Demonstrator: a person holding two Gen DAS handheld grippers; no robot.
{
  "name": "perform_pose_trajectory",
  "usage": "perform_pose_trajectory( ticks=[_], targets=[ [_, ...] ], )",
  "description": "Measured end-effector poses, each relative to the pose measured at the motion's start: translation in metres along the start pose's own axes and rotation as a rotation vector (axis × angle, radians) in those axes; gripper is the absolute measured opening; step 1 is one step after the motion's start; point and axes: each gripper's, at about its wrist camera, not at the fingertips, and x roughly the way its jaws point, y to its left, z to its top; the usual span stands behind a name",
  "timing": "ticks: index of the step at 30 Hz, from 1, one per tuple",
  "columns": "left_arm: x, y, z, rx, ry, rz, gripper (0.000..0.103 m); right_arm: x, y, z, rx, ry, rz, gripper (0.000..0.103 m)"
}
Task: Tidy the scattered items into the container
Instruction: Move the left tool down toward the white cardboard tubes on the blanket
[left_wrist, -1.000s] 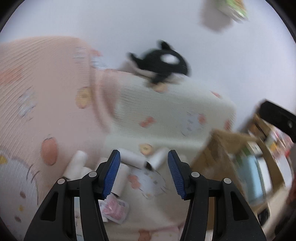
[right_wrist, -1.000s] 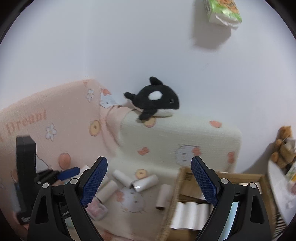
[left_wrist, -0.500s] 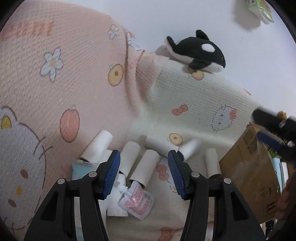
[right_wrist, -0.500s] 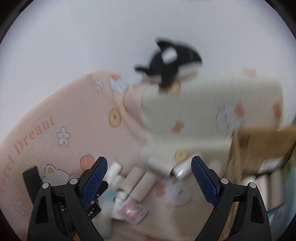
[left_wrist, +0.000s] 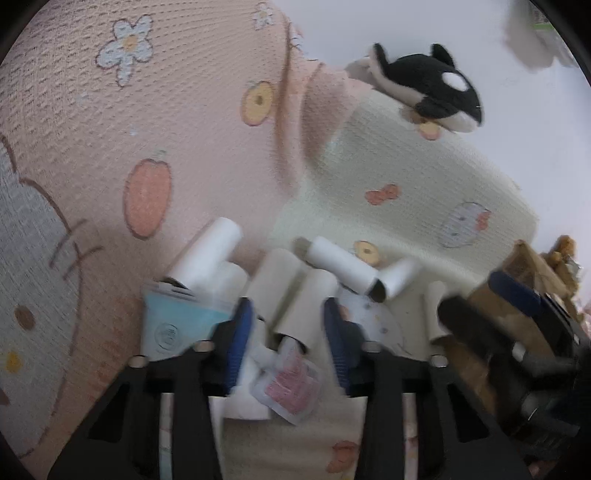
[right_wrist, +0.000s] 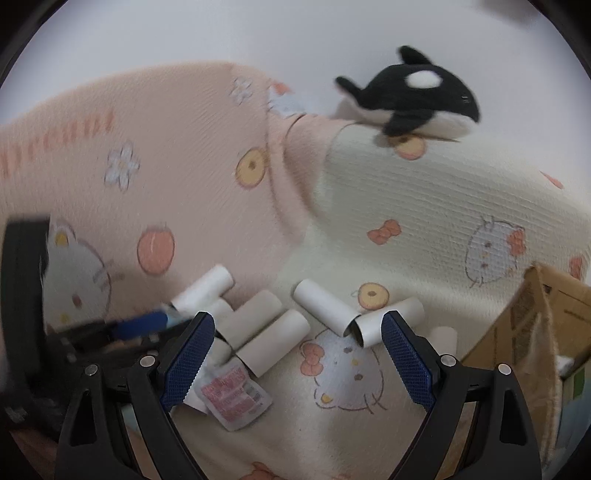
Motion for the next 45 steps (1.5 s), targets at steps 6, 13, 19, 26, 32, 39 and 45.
perform_pose_trajectory(
  ticks=[6, 13, 19, 26, 32, 39, 45],
  targets=[
    [0.021, 0.018, 0.019, -0.080, 0.078, -0.065, 0.015, 0.042, -0.008, -0.017, 0.110, 0.054, 0.116, 0.074],
    [0.067, 0.003, 0.034, -0.044, 0.231, -0.206, 0.033, 0.100, -0.026, -0.038, 0.187, 0.209, 0.193, 0.051],
    [0.105, -0.027, 0.034, 0.119, 0.356, -0.151, 0.047, 0.119, -0.029, -0.047, 0.188, 0.240, 0.218, 0.051],
    [0.126, -0.034, 0.036, 0.102, 0.391, -0.145, 0.047, 0.124, -0.045, -0.057, 0.335, 0.212, 0.229, 0.051],
    [0.146, -0.054, 0.033, 0.197, 0.460, -0.101, 0.047, 0.123, -0.051, -0.066, 0.379, 0.217, 0.228, 0.051],
    [0.160, -0.047, 0.032, 0.135, 0.547, -0.080, 0.047, 0.122, -0.061, -0.074, 0.433, 0.228, 0.246, 0.051],
    [0.165, -0.053, 0.031, 0.073, 0.577, -0.123, 0.044, 0.122, -0.063, -0.076, 0.445, 0.227, 0.248, 0.051]
  ],
)
